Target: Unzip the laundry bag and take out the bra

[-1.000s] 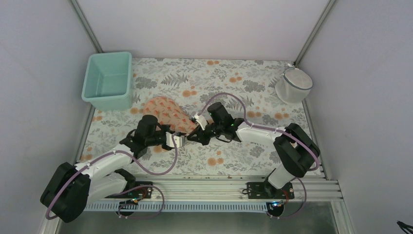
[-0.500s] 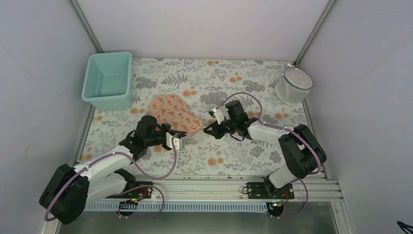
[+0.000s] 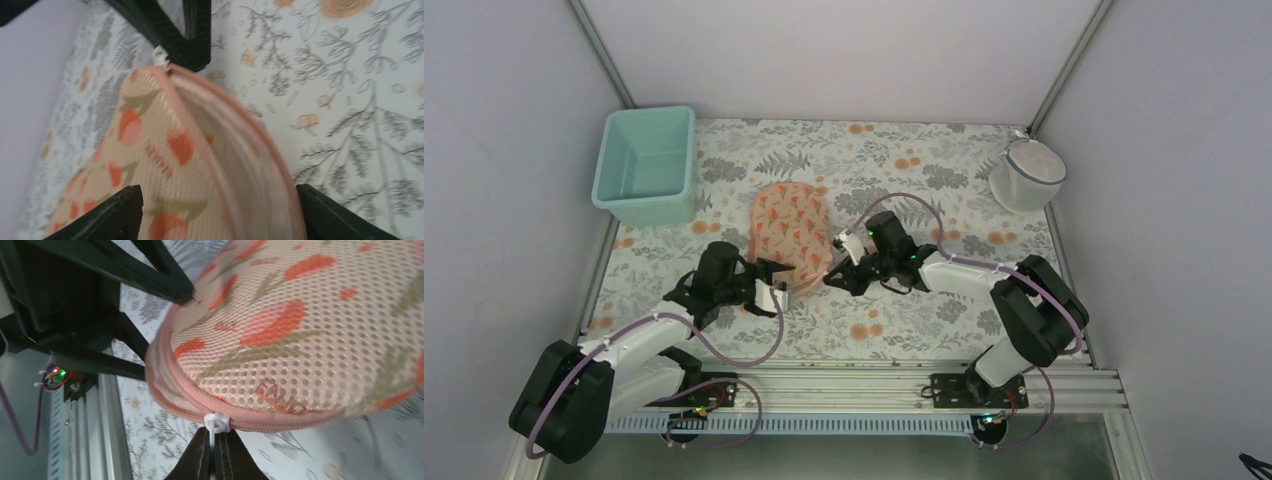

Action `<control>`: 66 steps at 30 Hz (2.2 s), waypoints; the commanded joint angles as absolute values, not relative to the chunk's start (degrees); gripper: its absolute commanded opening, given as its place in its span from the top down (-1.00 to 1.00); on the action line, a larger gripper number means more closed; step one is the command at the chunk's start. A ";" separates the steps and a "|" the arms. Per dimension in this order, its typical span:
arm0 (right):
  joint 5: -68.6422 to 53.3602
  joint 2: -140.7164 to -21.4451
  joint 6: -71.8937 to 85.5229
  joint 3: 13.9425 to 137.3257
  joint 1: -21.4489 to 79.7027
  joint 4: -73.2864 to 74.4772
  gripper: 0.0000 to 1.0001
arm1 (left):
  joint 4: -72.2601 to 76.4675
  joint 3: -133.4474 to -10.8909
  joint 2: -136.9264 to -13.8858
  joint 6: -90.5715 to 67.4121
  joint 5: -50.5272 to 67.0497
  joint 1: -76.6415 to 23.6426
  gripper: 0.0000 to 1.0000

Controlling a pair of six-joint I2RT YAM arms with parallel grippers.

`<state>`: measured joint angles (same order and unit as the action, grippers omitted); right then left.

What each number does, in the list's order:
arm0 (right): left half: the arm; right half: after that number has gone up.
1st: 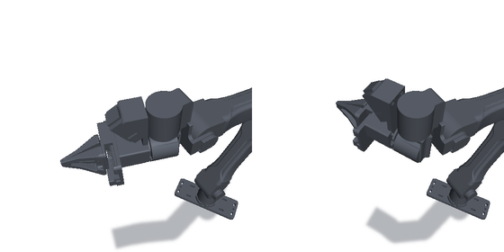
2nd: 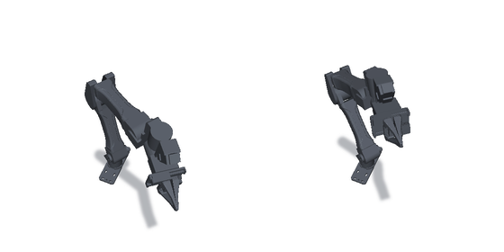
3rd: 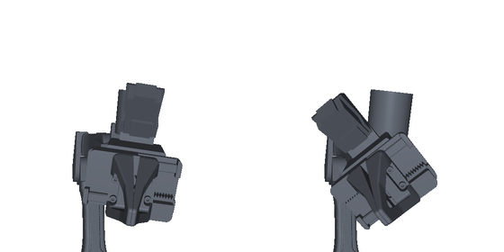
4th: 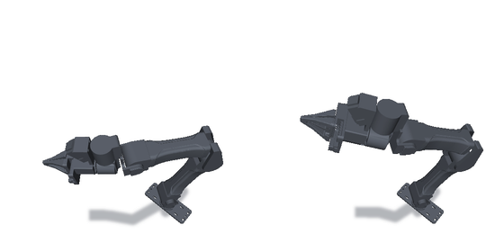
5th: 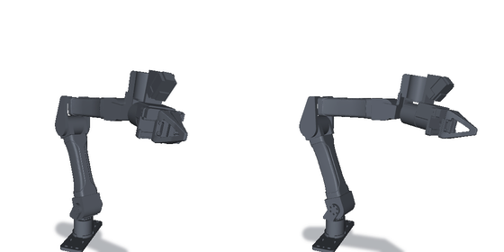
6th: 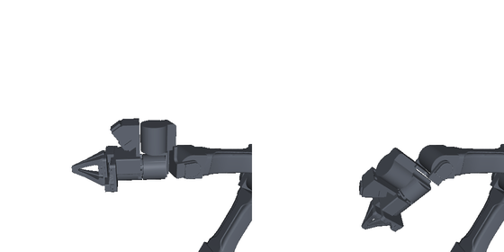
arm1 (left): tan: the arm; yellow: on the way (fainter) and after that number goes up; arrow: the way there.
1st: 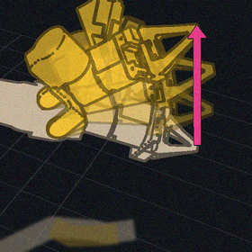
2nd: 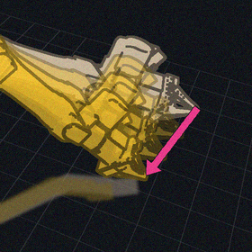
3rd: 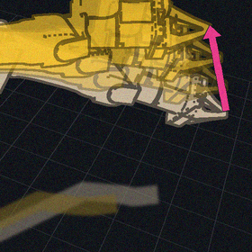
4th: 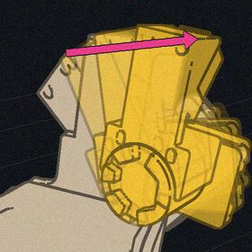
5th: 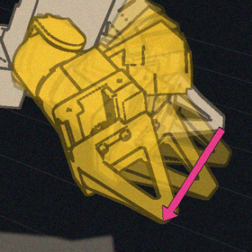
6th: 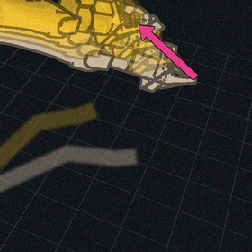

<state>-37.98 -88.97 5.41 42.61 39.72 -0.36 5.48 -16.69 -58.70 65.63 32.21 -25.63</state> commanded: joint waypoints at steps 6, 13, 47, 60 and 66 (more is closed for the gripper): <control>-40.55 -93.05 4.80 49.17 45.50 -2.04 0.92 | 4.46 -20.00 -58.69 58.67 37.39 -28.90 -0.56; -40.99 -93.58 3.57 50.68 46.73 -0.60 0.92 | 8.69 -18.29 -59.46 55.88 33.50 -29.44 0.04; -31.73 -94.92 5.02 44.15 35.44 2.11 0.92 | 1.16 -16.19 -58.40 69.01 35.95 -30.23 0.95; -31.91 -95.71 3.31 44.52 35.00 5.30 0.92 | 9.05 -19.75 -56.94 46.17 37.82 -29.99 -0.39; -26.61 -94.79 7.43 45.26 33.85 8.74 0.92 | 20.93 -20.95 -56.08 6.54 28.78 -25.37 -0.44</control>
